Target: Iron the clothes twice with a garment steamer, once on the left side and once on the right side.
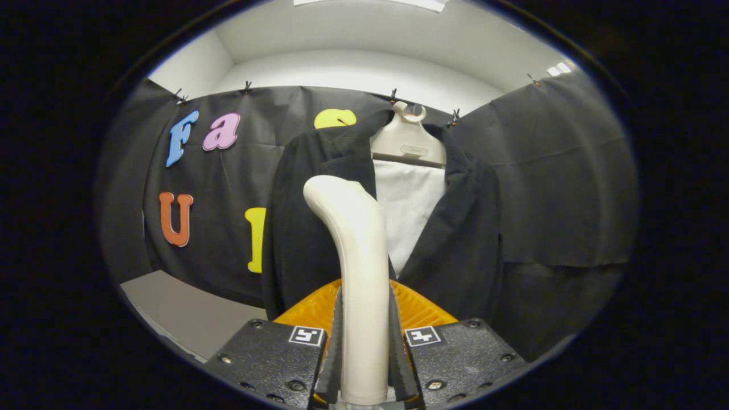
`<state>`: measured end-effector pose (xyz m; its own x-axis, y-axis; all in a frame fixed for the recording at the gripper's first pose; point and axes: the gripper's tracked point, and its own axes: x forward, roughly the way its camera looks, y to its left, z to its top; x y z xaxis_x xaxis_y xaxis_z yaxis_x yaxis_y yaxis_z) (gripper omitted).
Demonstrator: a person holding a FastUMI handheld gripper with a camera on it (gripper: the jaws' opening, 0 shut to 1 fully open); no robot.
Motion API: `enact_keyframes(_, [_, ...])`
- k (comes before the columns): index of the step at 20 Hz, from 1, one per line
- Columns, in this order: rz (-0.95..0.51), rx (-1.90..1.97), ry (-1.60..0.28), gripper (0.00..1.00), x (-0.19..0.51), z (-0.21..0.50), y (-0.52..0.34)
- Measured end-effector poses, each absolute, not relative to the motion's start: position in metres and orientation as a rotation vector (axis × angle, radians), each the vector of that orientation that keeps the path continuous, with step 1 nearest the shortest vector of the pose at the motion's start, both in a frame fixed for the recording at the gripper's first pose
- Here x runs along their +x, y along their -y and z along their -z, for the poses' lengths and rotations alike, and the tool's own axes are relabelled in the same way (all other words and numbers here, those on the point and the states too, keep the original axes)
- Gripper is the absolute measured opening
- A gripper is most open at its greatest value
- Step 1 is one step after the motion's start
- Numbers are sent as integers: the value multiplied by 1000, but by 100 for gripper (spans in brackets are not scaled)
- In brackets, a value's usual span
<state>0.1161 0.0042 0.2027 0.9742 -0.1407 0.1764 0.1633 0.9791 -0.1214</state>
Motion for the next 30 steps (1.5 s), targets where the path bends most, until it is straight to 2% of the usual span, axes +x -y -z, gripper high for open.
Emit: enact_keyframes(30, [295,-254,39,39,125,-47,13])
